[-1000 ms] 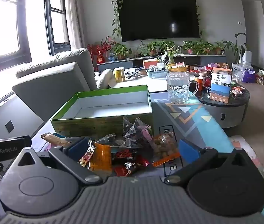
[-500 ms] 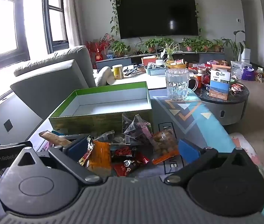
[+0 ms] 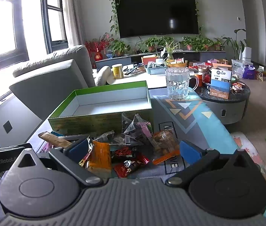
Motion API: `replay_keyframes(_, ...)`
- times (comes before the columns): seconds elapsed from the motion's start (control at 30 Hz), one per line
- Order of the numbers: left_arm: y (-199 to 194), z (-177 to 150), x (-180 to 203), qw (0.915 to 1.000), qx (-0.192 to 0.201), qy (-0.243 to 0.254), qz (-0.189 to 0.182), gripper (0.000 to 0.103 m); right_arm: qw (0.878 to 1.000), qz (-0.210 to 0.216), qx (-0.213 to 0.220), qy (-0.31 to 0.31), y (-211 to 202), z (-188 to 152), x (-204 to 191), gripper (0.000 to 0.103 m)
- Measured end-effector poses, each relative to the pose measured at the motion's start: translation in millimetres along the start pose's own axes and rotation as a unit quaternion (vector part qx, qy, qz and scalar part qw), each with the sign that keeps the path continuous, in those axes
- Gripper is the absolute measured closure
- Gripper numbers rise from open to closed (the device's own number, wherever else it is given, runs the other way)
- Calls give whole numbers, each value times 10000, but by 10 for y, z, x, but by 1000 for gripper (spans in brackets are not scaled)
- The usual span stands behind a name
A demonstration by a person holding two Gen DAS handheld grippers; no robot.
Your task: Organize snacks
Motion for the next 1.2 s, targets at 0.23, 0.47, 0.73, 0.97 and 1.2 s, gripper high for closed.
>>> replay_keyframes(0.23,7,-12,8,10000,-34,-21,-17,25,10000,53,-54,-52,8,-4,-5,62)
replay_keyframes(0.47,30,-8,19,10000,-57,-25,-74,25,9996,222,-148,-46,23,20,39,62)
replay_keyframes(0.73,55,-15,29,9999,-108,-60,-109,25,9996,219,-149,-23,47,16,56,62)
replay_keyframes(0.97,72,-16,-37,9998,-104,-172,-74,25,9995,285,-159,53,70,17,105,62)
replay_keyframes(1.2,97,-2,-106,9993,-101,-357,-3,25,9994,298,-167,38,71,3,111,62)
Point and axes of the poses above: each gripper's, at about its wrist camera, not at the fingertips, and y roughly the way its jaws point, x to its right, z to its top, the point moved 6 cm from there along y, roughly the way its jaws point, and after that the axes turned 13 degrees about -z, right-handed, at the moved point
